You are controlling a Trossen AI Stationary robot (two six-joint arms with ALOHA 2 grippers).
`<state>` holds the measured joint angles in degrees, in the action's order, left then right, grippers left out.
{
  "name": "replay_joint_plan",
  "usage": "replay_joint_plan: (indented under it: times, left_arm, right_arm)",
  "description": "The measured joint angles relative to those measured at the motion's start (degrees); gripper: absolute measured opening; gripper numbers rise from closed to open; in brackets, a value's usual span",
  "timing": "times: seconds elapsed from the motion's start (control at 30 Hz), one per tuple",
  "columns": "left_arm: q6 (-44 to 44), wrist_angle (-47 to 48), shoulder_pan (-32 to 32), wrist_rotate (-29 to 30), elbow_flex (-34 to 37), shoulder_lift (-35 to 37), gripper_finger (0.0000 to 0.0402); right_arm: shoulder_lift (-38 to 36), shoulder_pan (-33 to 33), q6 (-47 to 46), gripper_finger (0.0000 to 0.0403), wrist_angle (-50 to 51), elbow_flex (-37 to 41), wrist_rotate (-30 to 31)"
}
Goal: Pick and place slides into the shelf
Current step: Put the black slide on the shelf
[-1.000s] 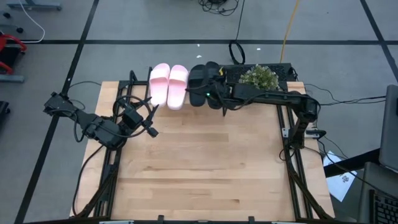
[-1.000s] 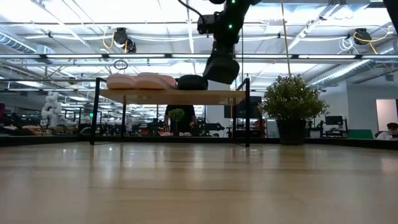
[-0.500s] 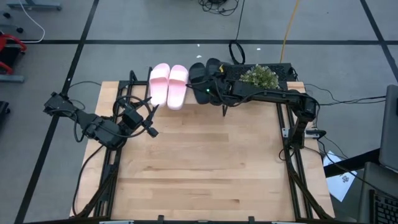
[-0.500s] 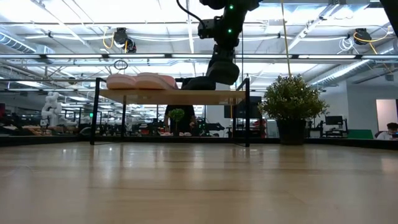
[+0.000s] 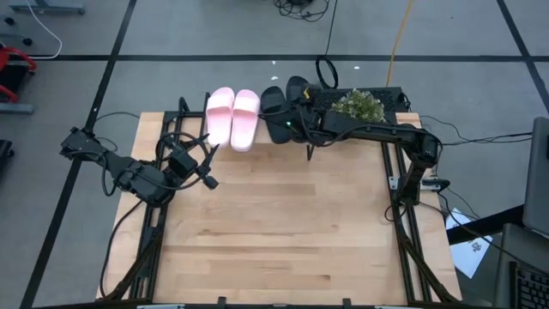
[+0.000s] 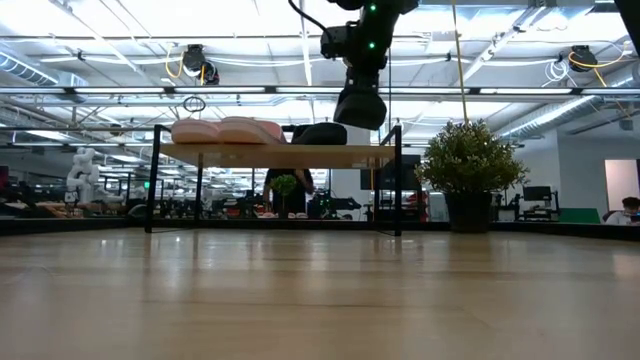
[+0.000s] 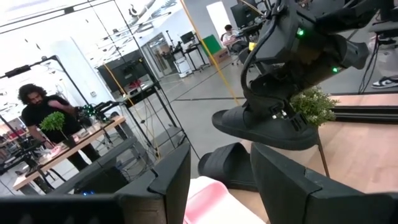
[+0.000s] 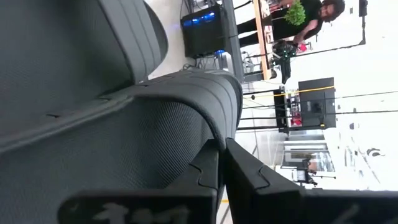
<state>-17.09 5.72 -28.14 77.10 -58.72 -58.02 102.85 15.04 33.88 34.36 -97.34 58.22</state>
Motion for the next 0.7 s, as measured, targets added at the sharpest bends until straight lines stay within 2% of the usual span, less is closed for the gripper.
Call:
replay_joint_plan:
  times: [0.7]
  left_arm:
    - [-2.3, 0.0, 0.0, 0.0, 0.0, 0.0, 0.0175]
  right_arm:
    - [0.7, 3.7, 0.6, 0.0000, 0.1, 0.0, -5.3]
